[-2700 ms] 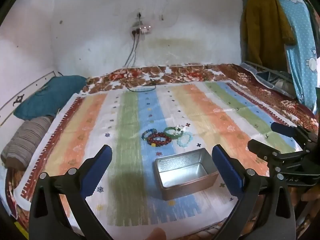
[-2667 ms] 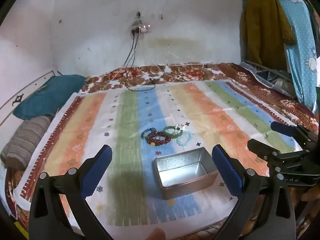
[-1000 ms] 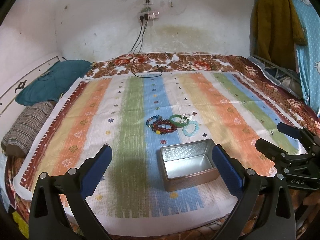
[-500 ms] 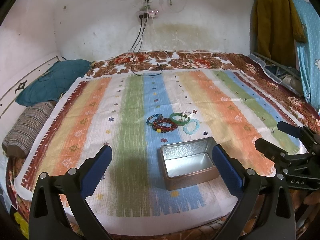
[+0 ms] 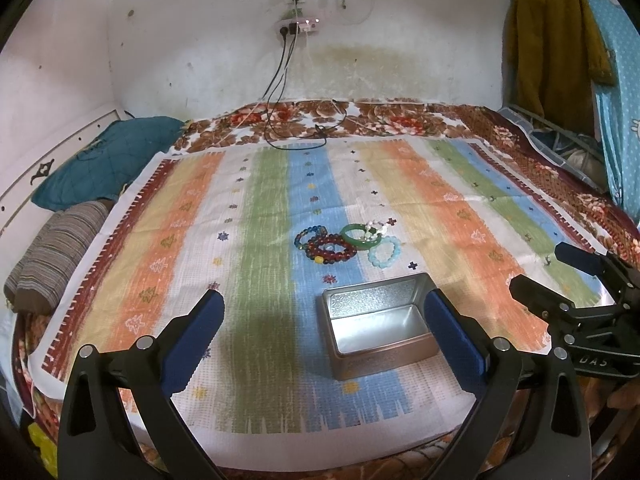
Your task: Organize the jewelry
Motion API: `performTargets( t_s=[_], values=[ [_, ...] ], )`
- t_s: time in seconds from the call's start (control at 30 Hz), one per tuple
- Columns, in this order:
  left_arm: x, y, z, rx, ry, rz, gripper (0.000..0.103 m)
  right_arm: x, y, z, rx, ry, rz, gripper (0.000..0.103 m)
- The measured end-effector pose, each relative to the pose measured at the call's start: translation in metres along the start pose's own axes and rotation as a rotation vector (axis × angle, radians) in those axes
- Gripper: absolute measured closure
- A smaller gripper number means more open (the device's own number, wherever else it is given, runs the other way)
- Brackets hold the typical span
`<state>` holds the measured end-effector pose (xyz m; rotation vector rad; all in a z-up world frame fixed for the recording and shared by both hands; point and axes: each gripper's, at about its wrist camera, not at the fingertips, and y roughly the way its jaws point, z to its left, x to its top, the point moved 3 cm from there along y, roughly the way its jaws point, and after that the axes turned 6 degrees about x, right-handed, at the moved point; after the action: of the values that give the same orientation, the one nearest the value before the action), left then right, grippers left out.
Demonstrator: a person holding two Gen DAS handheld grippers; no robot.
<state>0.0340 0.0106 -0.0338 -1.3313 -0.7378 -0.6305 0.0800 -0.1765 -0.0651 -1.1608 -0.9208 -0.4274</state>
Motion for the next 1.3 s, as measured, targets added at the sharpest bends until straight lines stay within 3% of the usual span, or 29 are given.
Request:
performTargets(
  t_s=[0.27,0.53,0.67,1.3],
  values=[
    [0.001,0.004,0.002,0.001,-0.003,0.017,0.006,0.005,0.007,0.000,0.009,0.010,0.031,0.004],
    [0.009,0.024,0.006,0.013,-0.010,0.093,0.006,0.016,0.023,-0.008,0.029,0.066,0.065,0.004],
    [0.023,0.034,0.004,0.100,0.064,0.072,0.006,0.024,0.030,-0.007,0.034,0.051,0.076,0.004],
    [0.059,0.102,0.028,0.050,-0.088,0.234,0.006,0.062,0.083,-0.027,0.044,0.114,0.160,0.004]
  ],
)
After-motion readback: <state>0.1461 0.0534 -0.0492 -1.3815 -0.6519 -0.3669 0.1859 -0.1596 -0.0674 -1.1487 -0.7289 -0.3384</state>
